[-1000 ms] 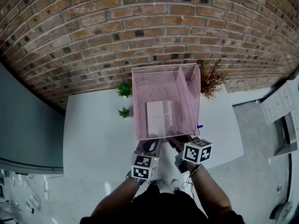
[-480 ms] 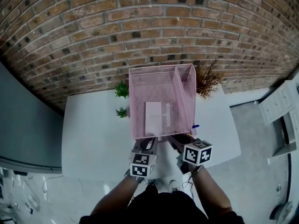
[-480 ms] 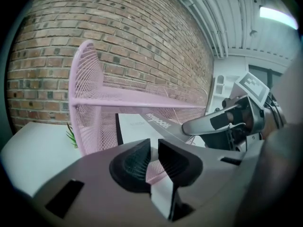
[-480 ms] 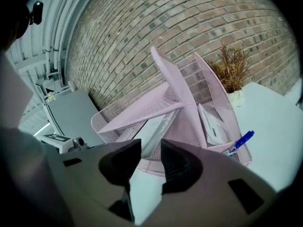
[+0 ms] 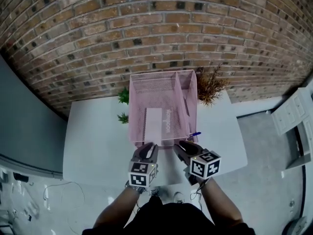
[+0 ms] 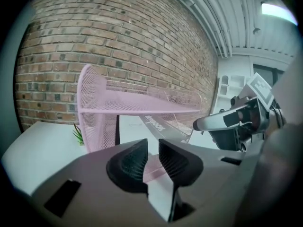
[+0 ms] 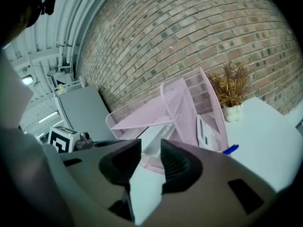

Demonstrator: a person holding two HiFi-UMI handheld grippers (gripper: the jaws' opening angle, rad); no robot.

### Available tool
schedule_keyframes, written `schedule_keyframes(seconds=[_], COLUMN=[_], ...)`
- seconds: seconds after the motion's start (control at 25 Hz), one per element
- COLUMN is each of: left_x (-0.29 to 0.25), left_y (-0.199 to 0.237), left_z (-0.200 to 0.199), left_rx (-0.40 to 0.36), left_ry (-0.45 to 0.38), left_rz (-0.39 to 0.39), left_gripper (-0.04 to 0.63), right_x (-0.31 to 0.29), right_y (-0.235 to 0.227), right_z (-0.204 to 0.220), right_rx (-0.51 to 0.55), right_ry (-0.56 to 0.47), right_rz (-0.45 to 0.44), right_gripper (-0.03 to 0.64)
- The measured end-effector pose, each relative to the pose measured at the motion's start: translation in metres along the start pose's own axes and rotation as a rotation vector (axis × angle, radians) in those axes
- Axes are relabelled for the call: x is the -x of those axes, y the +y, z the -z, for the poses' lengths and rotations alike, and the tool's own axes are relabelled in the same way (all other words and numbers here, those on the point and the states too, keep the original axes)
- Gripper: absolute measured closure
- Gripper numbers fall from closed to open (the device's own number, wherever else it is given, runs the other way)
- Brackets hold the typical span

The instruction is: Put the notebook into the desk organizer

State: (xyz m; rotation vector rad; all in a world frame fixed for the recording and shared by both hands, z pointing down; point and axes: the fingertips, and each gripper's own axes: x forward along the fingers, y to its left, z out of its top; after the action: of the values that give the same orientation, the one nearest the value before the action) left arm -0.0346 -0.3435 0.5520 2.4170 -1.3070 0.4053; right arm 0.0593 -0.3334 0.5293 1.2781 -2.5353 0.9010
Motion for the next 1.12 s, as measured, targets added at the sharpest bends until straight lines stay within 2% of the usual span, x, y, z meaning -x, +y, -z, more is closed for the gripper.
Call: schedule_keyframes(seconds=[0.08, 0.2, 0.44, 0.68, 0.92, 1.12], left_x=[0.009, 0.025, 0.068, 0.127, 0.184, 0.219], left_y=[-0.007, -0.02, -0.051, -0.076, -0.077, -0.073], left_z=[-0.003, -0.012, -0.03, -0.032, -0.023, -0.008], left_rx=[-0.001, 0.005, 0.039, 0.029, 0.024, 0.05], left_ry=[-0.016, -0.051, -0.145, -0.214, -0.244, -0.228], left_rz=[-0.015, -0.05, -0.152, -0.292, -0.399, -0.399], left_gripper=[0.536, 0.537, 0.539, 0.583, 0.588, 0.589], right_x=[0.009, 0.026, 0.059, 0.081, 0.088, 0.084], right_y=[0.007, 0.021, 0.051, 0.088, 0.137, 0.172], right_z=[-0.005, -0.014, -0.02, -0.009, 0.009, 0.027], right_rx=[0.064, 0.185, 0.35, 0.397, 0.422, 0.419], right_ry=[-0.016, -0.047, -0.074, -0.068, -0.055, -0.047], right_rz=[-0.022, -0.065, -0.191, -0.345, -0.457, -0.496], right_gripper=[0.504, 0.612, 0.614, 0.614, 0.614, 0.614])
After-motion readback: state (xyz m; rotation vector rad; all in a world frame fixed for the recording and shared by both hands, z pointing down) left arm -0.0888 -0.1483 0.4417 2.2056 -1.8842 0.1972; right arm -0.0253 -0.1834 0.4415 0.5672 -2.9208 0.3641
